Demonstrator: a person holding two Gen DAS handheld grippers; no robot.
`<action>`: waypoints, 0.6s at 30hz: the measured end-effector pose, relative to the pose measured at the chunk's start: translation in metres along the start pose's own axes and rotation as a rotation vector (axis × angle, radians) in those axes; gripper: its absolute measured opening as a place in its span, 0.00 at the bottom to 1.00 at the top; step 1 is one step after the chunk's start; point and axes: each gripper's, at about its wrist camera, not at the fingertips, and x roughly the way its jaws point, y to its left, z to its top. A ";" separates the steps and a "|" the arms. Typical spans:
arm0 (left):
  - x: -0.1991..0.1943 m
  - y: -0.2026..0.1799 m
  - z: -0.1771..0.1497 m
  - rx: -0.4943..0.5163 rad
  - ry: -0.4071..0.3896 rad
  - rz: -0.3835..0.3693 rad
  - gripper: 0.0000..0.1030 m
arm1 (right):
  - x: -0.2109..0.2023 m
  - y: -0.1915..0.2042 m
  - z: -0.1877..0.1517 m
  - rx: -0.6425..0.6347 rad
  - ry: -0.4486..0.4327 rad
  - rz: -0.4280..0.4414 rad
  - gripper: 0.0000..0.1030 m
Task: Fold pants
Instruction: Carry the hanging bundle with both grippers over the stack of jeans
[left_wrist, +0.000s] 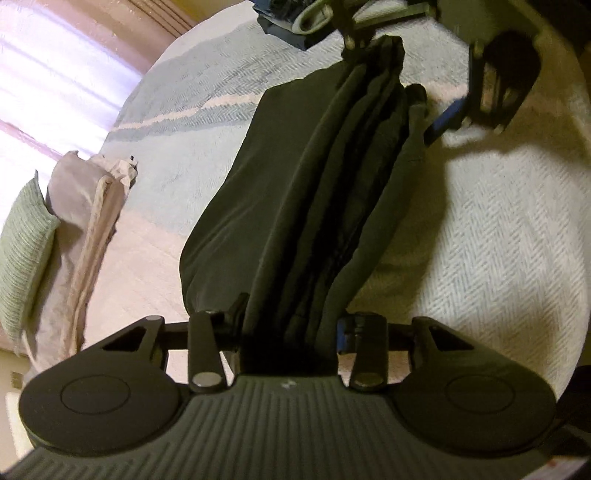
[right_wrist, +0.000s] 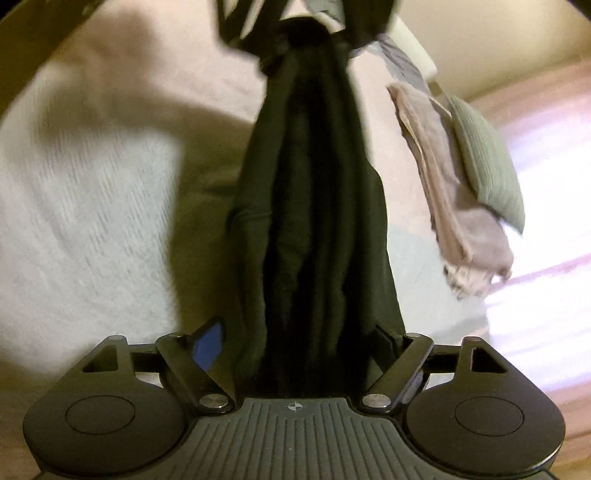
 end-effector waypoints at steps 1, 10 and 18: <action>0.000 0.001 -0.001 0.001 -0.001 -0.004 0.37 | 0.007 0.002 -0.002 -0.012 0.014 -0.017 0.75; -0.023 0.008 0.005 0.018 0.008 -0.047 0.35 | -0.007 -0.045 0.003 0.135 0.095 0.101 0.37; -0.091 0.023 0.022 0.117 -0.032 -0.205 0.35 | -0.097 -0.089 0.025 0.224 0.174 0.246 0.35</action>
